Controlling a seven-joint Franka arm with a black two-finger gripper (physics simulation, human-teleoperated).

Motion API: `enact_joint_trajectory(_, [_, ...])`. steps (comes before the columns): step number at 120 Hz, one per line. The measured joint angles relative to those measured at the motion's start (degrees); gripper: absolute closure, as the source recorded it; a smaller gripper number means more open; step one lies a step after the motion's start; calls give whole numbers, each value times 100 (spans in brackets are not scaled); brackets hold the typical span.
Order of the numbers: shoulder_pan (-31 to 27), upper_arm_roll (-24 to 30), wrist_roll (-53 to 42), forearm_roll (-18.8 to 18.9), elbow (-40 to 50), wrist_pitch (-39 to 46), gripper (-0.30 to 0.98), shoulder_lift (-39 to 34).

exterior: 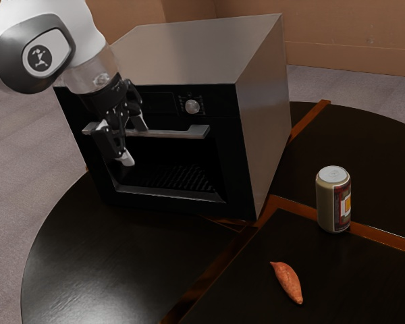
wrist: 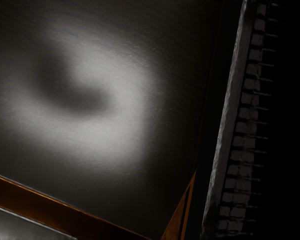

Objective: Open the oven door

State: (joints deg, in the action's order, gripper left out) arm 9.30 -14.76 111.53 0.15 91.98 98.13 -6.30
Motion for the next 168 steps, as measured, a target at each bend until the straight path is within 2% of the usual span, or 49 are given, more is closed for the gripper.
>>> enact_joint_trajectory(41, [-261, 3, -323, 10, 57, 815, 0, 36])
enact_joint_trajectory(54, [-207, 33, -652, 38, 399, 931, 0, -254])
enact_joint_trajectory(75, [-193, 246, -1109, 406, 1114, 1752, 0, -694])
enact_joint_trajectory(99, [-139, 304, -1492, 505, 1192, 2413, 0, -545])
enact_joint_trajectory(168, [-141, 307, -2083, 494, 1404, 2821, 0, -502])
